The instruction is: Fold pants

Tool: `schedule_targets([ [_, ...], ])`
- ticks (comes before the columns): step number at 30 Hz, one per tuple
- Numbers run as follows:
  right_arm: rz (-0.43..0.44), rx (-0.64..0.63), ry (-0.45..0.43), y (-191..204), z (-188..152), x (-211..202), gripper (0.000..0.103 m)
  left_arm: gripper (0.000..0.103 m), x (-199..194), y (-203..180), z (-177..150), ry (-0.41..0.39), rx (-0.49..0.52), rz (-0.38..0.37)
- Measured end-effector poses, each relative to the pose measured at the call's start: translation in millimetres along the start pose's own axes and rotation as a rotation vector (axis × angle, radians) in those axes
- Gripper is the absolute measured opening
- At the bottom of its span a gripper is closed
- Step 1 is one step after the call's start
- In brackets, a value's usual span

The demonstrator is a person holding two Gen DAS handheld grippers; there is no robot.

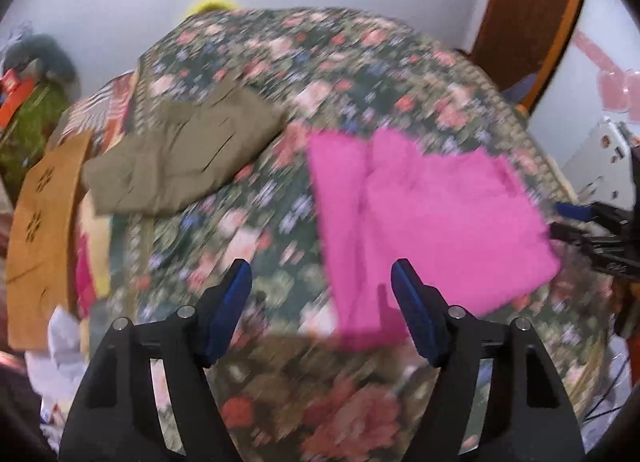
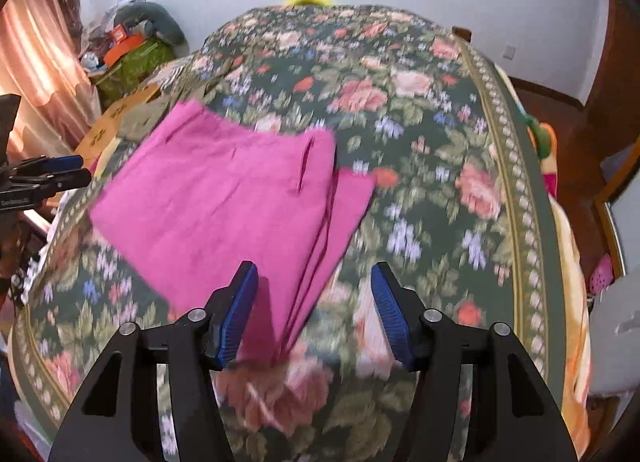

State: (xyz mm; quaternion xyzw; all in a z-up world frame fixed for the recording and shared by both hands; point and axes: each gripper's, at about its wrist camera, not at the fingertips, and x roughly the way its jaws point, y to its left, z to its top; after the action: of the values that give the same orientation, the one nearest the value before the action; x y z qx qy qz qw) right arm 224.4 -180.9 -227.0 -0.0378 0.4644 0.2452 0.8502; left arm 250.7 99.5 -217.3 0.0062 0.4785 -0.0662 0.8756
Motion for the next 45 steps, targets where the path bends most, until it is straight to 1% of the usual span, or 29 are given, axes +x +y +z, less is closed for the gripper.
schedule_targets([
  [2, 0.007, 0.004, -0.024, -0.3, 11.4, 4.9, 0.038, 0.072, 4.1, -9.2, 14.2, -0.017, 0.002, -0.040],
  [4, 0.026, -0.002, -0.041, 1.5, 23.2, 14.3, 0.036, 0.071, 12.2, -21.8, 27.1, -0.027, 0.024, -0.061],
  [5, 0.033, -0.003, -0.040, 1.9, 26.5, 18.3, 0.035, 0.069, 17.6, -28.2, 33.5, -0.036, 0.037, -0.071],
  [6, 0.035, -0.004, -0.038, 2.4, 32.6, 26.3, 0.032, 0.068, 22.4, -33.5, 38.8, -0.036, 0.042, -0.077],
  [7, 0.033, -0.006, -0.036, 2.6, 36.8, 32.2, 0.030, 0.063, 28.7, -37.8, 43.1, -0.032, 0.047, -0.081],
  [8, 0.031, -0.006, -0.031, 2.6, 39.3, 37.1, 0.025, 0.057, 38.6, -41.8, 47.9, -0.019, 0.052, -0.084],
  [9, 0.028, -0.004, -0.026, 1.6, 41.8, 42.6, 0.024, 0.053, 46.4, -44.3, 50.3, -0.004, 0.054, -0.082],
  [11, 0.031, 0.000, -0.014, -0.9, 45.4, 52.7, 0.022, 0.038, 65.5, -46.7, 54.4, 0.030, 0.056, -0.066],
  [13, 0.035, -0.007, -0.015, -2.6, 46.2, 57.5, 0.019, 0.033, 86.1, -45.9, 55.3, 0.068, 0.054, -0.044],
  [16, 0.028, -0.029, -0.021, -4.7, 44.9, 59.6, 0.017, 0.034, 97.6, -40.3, 49.7, 0.063, 0.033, -0.049],
  [21, 0.024, -0.030, -0.017, -5.2, 44.6, 61.7, 0.017, 0.034, 95.2, -41.8, 45.3, 0.051, 0.030, -0.032],
  [24, 0.009, -0.028, -0.015, -1.6, 46.1, 52.8, 0.017, 0.034, 84.6, -43.7, 45.5, 0.044, 0.037, -0.026],
  [26, 0.006, -0.025, -0.019, -0.2, 45.6, 44.8, 0.018, 0.034, 71.8, -44.0, 44.4, 0.021, 0.041, -0.021],
  [27, 0.005, -0.026, -0.021, 0.2, 45.0, 40.3, 0.021, 0.034, 63.1, -43.6, 43.1, 0.006, 0.047, -0.010],
  [28, 0.007, -0.025, -0.022, 0.7, 43.9, 35.7, 0.024, 0.036, 57.6, -42.8, 41.9, -0.003, 0.050, -0.001],
  [30, 0.017, -0.015, -0.023, 0.7, 40.1, 26.2, 0.043, 0.046, 45.0, -37.8, 38.0, -0.019, 0.046, 0.003],
  [31, 0.022, -0.006, -0.028, 0.3, 37.2, 21.3, 0.047, 0.056, 39.8, -33.0, 34.8, -0.021, 0.034, -0.004],
  [32, 0.024, 0.000, -0.034, 0.4, 34.1, 17.3, 0.049, 0.064, 36.6, -28.6, 31.9, -0.022, 0.021, -0.013],
  [33, 0.024, 0.004, -0.036, 0.5, 30.4, 13.9, 0.050, 0.066, 34.0, -23.0, 27.9, -0.019, 0.005, -0.027],
  [35, 0.035, 0.022, -0.010, -0.8, 22.0, 13.0, 0.050, 0.067, 33.6, -14.6, 19.9, 0.005, -0.017, -0.043],
  [37, 0.051, 0.058, 0.025, -4.6, 10.7, 16.7, 0.050, 0.067, 40.3, -8.8, 11.2, 0.055, -0.028, -0.080],
  [40, 0.079, 0.102, 0.068, -9.0, -2.3, 27.4, 0.050, 0.067, 55.2, -5.7, 1.2, 0.118, -0.057, -0.112],
  [41, 0.088, 0.116, 0.063, -10.5, -4.4, 28.0, 0.050, 0.067, 60.1, -4.2, -0.4, 0.130, -0.073, -0.125],
  [44, 0.113, 0.150, 0.052, -14.8, -4.0, 29.0, 0.051, 0.067, 67.9, 0.5, 0.4, 0.120, -0.125, -0.160],
  [45, 0.124, 0.159, 0.049, -16.1, -2.4, 30.9, 0.053, 0.067, 70.9, 1.2, 2.7, 0.120, -0.138, -0.162],
])
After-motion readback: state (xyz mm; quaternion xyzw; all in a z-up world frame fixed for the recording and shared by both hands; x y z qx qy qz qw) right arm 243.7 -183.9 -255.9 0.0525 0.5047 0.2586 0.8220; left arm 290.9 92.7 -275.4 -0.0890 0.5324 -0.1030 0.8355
